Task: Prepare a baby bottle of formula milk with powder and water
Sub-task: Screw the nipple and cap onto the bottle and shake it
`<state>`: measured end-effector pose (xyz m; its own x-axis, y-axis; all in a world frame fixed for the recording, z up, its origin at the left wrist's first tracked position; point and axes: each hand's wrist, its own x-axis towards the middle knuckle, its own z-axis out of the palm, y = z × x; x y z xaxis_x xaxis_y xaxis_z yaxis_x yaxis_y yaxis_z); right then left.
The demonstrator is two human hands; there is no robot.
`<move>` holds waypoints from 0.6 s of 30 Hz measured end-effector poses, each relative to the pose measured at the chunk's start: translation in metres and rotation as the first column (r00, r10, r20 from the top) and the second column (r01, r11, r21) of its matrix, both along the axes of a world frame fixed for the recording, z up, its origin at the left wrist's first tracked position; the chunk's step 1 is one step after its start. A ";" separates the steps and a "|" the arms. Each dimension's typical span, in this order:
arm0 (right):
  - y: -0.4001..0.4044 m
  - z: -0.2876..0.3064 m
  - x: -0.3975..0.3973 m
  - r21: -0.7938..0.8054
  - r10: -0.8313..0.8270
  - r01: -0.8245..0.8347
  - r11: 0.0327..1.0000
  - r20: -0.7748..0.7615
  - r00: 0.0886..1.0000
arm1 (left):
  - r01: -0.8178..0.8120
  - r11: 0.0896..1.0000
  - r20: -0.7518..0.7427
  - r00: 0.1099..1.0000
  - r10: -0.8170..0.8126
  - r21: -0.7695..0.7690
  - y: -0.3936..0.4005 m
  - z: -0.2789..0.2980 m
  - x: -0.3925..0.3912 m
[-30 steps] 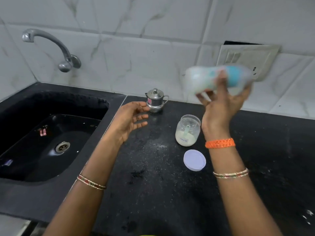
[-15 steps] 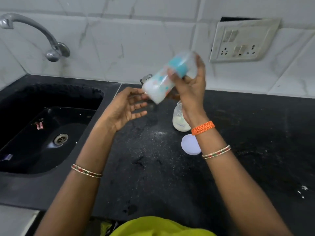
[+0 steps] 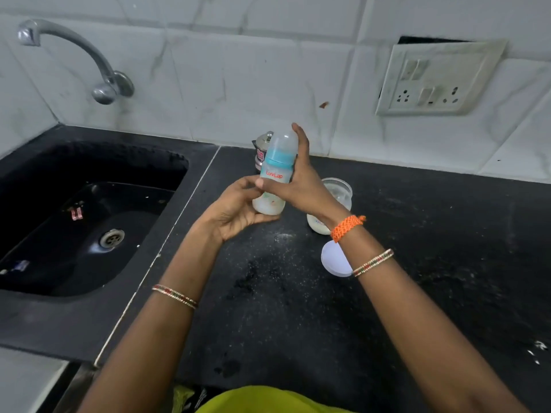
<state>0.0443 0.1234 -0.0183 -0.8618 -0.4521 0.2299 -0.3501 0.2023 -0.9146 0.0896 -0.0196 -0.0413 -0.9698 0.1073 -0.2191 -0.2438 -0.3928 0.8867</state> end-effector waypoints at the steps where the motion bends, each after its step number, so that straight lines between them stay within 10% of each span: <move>1: -0.003 0.001 -0.003 0.107 -0.019 0.024 0.994 -0.050 0.999 | -0.033 0.999 -0.026 0.999 0.034 0.042 0.003 -0.006 -0.002; 4: -0.002 0.012 -0.011 0.234 -0.086 0.119 0.965 -0.145 0.986 | -0.033 0.977 -0.068 0.996 0.048 0.210 0.011 -0.019 -0.006; 6: 0.002 0.022 -0.016 -0.042 -0.305 0.304 0.952 -0.045 0.951 | -0.008 0.978 -0.095 0.995 0.029 0.208 0.007 -0.019 -0.006; 9: 0.002 0.021 -0.014 -0.567 -0.659 0.590 0.575 0.107 0.744 | -0.105 0.975 -0.056 0.991 0.117 0.194 -0.013 -0.019 -0.014; 13: 0.001 0.009 -0.008 -0.128 -0.272 0.276 0.953 0.049 0.961 | -0.125 0.982 -0.012 0.992 0.128 0.140 -0.022 -0.014 -0.015; 16: 0.001 0.013 -0.022 -0.415 -0.447 0.537 0.734 0.300 0.843 | -0.142 0.987 0.009 0.990 0.142 0.075 -0.021 -0.009 -0.019; 18: 0.000 0.020 -0.021 -0.401 -0.325 0.466 0.789 0.372 0.869 | -0.162 0.984 0.015 0.987 0.161 0.077 -0.023 -0.009 -0.020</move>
<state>0.0235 0.1231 0.0013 -0.9976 0.0439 0.0535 -0.0613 -0.2036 -0.9771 0.0692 -0.0426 -0.0502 -0.9739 -0.0334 -0.2245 -0.1790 -0.4951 0.8502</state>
